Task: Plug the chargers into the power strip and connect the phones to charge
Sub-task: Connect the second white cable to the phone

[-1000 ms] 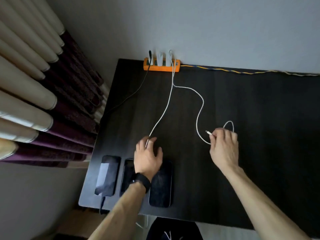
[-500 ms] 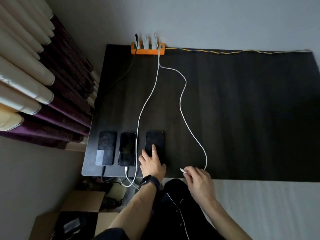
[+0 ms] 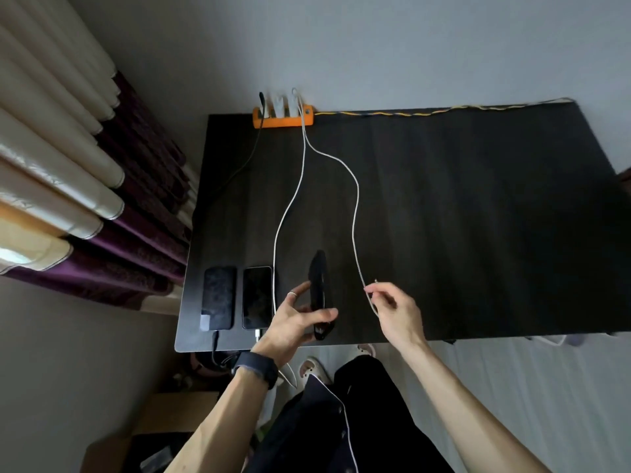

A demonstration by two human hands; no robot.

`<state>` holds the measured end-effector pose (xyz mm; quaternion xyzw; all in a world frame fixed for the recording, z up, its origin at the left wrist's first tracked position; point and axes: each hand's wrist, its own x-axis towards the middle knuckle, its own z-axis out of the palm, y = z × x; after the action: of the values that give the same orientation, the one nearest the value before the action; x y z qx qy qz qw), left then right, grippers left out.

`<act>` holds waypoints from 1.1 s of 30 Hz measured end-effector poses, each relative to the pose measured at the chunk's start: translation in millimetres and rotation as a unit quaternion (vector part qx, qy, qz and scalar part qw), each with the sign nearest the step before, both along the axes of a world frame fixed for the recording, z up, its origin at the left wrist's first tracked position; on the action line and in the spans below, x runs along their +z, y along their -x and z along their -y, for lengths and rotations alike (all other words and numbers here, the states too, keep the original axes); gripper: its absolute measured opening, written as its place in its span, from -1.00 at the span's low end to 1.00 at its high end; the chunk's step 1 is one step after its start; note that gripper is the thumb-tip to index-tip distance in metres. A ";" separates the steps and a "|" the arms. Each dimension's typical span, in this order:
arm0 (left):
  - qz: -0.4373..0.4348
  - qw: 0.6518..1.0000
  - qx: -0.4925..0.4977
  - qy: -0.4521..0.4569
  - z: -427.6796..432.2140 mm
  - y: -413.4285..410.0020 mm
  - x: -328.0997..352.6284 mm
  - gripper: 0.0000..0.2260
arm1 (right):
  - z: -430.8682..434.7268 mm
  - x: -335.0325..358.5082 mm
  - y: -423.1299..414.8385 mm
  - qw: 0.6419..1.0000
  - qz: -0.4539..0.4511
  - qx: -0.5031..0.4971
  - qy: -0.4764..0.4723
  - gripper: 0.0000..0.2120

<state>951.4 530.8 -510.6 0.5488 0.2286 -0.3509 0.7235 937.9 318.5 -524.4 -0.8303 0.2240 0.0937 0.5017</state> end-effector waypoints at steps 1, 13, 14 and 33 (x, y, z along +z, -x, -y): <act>0.014 1.000 -0.005 -0.007 3.3 2.8 3.7 -0.20 | -3.1 7.6 -6.5 0.999 -0.026 0.011 -0.031 -0.90; 0.091 0.995 -0.024 0.029 -12.2 -4.8 22.0 -0.32 | -22.4 40.3 -22.3 0.983 -0.044 0.103 -0.147 -0.60; 0.074 0.996 -0.018 0.054 -16.9 -5.8 21.4 -0.34 | -22.1 43.9 -22.7 0.983 -0.047 0.113 -0.133 -0.58; 0.012 0.940 0.234 0.250 -26.2 -52.1 49.8 -0.44 | -26.4 98.9 -24.8 0.975 0.113 0.107 -0.159 -0.91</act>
<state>1003.5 557.0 -460.8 0.2856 0.2465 -0.2108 0.9018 962.7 344.9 -425.6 -0.7644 0.0583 0.0863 0.6362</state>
